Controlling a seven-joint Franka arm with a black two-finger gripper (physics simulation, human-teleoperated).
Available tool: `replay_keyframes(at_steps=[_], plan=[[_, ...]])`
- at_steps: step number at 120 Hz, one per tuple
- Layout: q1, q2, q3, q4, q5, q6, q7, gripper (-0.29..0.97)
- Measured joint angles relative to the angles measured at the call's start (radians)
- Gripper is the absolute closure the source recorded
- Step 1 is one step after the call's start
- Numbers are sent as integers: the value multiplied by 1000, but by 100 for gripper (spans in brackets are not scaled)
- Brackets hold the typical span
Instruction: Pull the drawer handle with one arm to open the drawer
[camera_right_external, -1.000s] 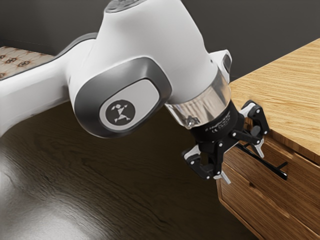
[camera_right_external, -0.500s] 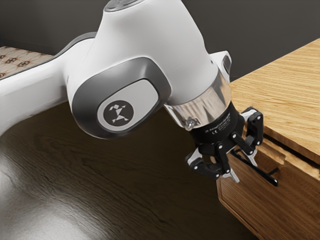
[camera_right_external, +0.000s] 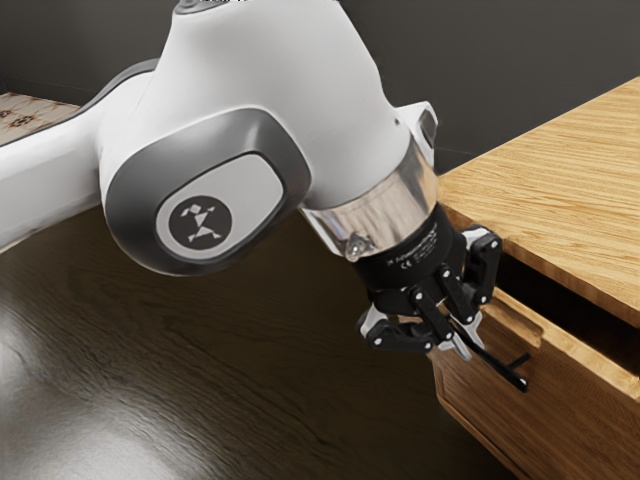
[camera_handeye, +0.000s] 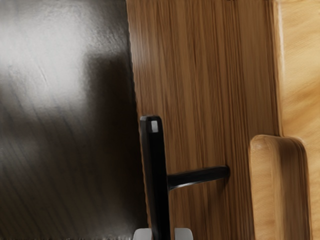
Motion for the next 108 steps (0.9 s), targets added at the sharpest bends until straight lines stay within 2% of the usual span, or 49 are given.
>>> replay_keyframes(at_steps=[108], plan=[[6, -179, -47, -179, -1, -6, -42, 79]])
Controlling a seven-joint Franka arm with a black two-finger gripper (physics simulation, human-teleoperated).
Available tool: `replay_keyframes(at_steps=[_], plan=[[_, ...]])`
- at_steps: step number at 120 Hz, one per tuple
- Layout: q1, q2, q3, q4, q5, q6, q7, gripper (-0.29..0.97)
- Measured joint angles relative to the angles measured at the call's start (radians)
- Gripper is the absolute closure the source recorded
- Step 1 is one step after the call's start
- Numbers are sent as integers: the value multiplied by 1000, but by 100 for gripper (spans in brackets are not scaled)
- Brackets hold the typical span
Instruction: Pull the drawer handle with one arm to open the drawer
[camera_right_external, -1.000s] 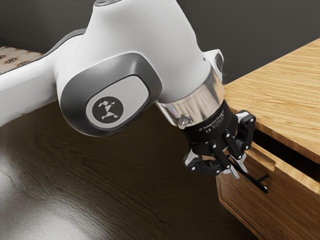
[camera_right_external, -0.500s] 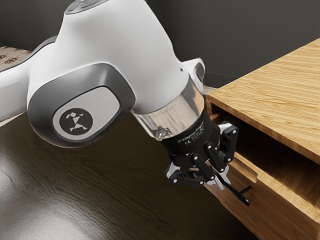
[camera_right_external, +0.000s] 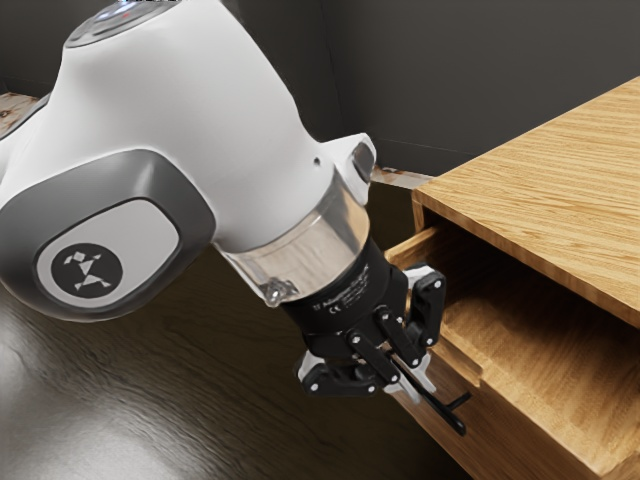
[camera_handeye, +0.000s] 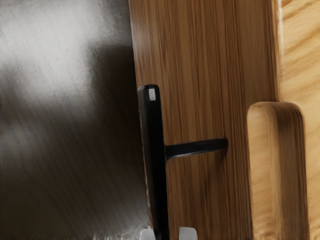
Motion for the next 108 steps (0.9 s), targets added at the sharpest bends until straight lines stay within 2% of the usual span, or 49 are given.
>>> replay_keyframes(at_steps=[81, 108], plan=[[7, -111, -1, -108, 0, 8, -13, 79], [14, -156, -25, -148, 1, 10, -18, 79]])
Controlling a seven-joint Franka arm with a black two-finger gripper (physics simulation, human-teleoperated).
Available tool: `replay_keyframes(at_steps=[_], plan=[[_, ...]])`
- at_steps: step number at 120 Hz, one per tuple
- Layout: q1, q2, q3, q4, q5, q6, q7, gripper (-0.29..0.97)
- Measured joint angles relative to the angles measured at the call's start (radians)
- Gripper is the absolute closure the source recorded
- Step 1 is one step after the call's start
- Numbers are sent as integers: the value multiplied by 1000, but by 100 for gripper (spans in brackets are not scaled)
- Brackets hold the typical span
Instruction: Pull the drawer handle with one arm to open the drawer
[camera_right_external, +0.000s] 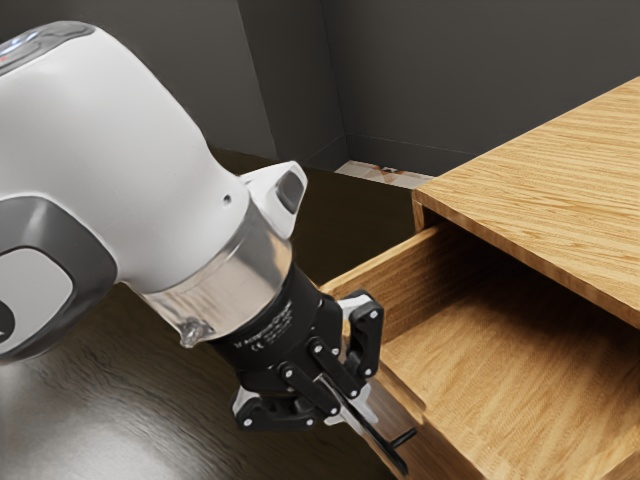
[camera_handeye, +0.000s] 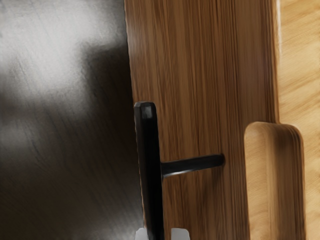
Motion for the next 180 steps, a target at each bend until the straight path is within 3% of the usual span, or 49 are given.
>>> replay_keyframes(at_steps=[124, 180], plan=[[25, -239, -39, -193, -1, -1, -14, 79], [25, -262, -54, -215, -2, -4, -16, 78]])
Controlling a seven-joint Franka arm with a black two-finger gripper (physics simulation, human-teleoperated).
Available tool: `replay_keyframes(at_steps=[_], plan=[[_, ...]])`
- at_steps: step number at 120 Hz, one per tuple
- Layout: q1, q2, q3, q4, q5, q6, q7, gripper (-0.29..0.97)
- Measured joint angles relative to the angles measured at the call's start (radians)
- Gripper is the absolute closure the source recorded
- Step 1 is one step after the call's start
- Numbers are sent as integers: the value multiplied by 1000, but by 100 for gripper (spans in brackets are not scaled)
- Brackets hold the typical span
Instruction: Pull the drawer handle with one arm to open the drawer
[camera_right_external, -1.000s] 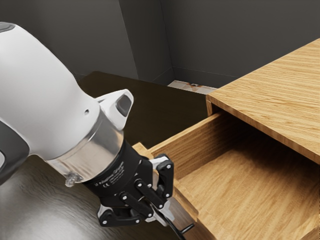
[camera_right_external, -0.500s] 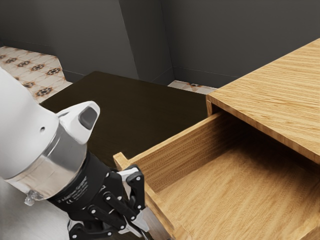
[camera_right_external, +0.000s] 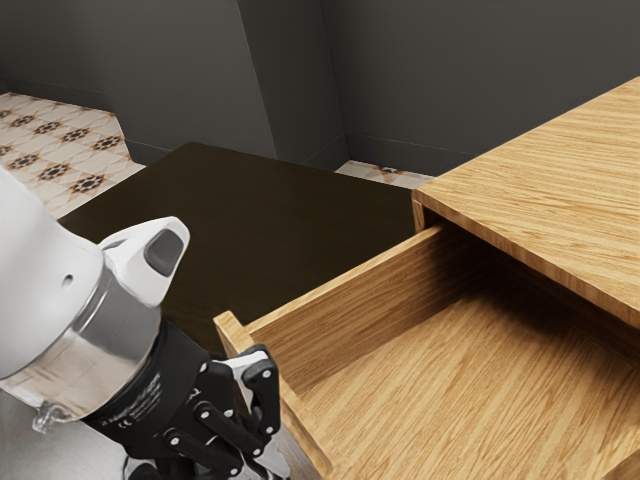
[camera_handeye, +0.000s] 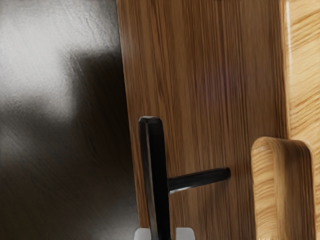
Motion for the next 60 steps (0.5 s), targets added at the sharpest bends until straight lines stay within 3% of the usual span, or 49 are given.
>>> replay_keyframes(at_steps=[60], plan=[[-2, -62, -12, 9, 3, -22, 1, 63]])
